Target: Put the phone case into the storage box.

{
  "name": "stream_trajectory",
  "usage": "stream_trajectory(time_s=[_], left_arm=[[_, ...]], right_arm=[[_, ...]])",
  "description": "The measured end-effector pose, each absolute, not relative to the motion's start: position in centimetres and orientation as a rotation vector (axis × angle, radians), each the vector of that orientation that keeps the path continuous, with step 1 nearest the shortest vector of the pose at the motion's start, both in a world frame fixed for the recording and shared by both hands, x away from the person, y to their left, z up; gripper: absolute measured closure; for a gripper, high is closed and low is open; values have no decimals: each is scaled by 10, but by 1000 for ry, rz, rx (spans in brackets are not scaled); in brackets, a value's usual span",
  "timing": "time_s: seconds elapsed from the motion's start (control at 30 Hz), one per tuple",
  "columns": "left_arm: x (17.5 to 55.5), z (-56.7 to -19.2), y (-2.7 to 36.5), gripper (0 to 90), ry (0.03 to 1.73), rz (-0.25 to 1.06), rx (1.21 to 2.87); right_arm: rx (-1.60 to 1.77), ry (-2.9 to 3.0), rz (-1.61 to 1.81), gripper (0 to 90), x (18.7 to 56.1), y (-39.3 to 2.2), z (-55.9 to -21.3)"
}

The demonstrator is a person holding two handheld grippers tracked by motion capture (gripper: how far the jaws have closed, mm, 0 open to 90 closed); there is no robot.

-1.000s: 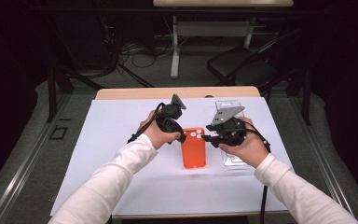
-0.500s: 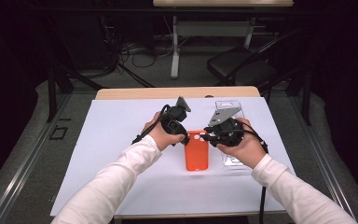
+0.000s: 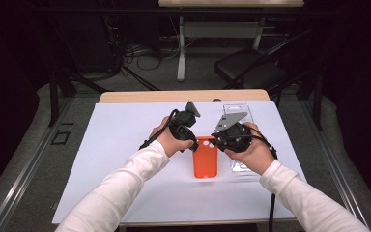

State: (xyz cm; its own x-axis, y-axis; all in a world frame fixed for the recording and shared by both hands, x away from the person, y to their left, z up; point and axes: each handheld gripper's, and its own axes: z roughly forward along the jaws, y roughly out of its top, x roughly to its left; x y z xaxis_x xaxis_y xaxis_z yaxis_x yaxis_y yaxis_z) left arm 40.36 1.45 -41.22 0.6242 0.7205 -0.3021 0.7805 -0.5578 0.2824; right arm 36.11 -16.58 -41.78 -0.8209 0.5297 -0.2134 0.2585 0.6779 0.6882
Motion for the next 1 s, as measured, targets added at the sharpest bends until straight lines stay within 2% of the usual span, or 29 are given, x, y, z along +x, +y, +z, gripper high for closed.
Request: stream_trajectory(time_s=[1.0], left_arm=[[404,-413,12,817,1201,-211,2466]], right_arm=[[591,2493,885,796,360,-164,-417]])
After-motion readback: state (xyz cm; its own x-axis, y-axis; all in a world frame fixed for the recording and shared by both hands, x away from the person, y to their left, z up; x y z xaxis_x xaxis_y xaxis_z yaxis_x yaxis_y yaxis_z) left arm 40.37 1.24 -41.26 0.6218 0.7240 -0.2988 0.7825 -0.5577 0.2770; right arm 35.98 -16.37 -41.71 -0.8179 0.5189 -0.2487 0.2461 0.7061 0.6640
